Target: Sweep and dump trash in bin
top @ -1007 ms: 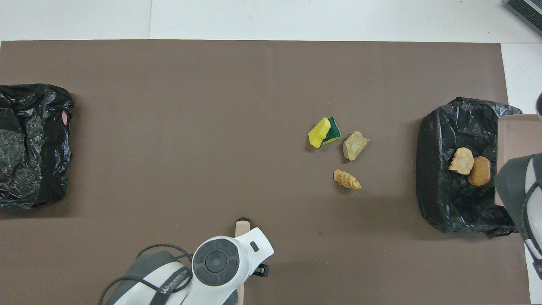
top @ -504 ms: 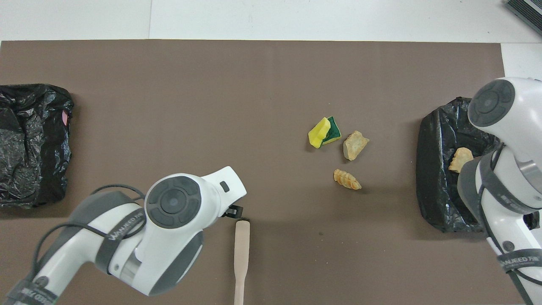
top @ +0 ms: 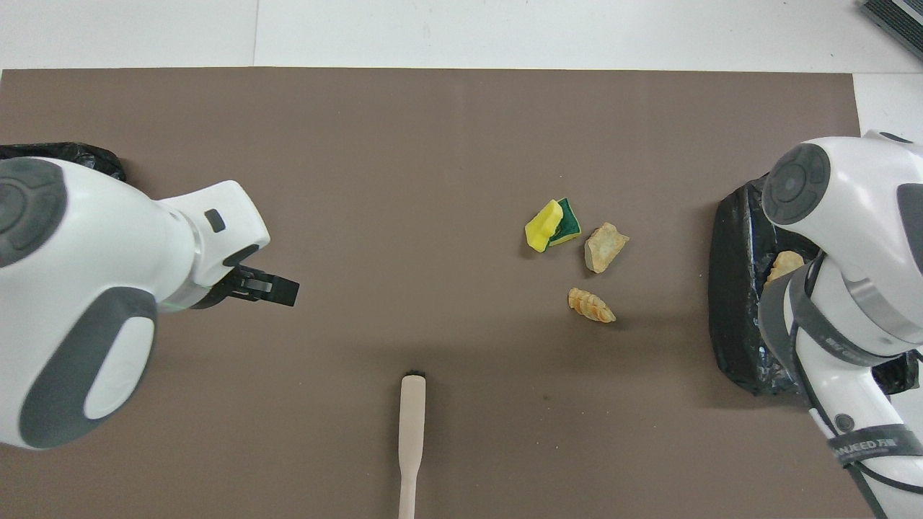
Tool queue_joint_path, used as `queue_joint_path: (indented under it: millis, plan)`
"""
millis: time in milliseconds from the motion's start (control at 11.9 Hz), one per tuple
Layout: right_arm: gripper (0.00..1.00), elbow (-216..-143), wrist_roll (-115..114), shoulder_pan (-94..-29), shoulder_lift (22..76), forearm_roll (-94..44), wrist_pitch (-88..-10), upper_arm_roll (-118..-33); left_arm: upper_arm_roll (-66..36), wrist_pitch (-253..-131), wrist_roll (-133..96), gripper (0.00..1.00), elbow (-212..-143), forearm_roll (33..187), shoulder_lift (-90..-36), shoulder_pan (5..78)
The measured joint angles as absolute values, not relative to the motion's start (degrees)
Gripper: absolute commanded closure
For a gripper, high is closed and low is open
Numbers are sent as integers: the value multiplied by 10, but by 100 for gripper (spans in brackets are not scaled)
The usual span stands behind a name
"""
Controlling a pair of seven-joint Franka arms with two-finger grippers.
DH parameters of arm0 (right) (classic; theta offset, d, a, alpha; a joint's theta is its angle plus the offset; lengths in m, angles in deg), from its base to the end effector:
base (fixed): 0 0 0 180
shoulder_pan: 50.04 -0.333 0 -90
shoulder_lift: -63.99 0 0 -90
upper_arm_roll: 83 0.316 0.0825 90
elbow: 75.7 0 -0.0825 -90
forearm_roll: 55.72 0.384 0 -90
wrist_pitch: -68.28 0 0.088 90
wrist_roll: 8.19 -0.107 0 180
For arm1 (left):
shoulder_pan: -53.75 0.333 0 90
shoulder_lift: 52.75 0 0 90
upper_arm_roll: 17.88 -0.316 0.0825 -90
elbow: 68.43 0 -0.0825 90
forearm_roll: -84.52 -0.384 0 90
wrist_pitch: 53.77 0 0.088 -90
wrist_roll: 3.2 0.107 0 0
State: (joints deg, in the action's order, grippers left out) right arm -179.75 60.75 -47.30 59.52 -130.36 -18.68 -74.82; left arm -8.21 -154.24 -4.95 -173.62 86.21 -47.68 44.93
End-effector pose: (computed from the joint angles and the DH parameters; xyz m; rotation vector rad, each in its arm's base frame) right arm 0.5734 -0.0560 0.5430 1.4363 1.3469 -1.0977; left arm 0.5063 -0.1753 0.5616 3.0948 -0.4460 0.0037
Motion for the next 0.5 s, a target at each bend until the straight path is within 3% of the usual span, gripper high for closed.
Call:
queue_joint_path:
  millis: [336, 504]
  plan:
    - [100, -1727, 558, -514, 598, -1195, -97, -744, -157, -1451, 26, 0, -1631, 862, -474, 449]
    - [100, -1683, 490, -537, 603, -1133, -62, -743, -174, -1429, 35, 0, -1611, 862, -474, 449]
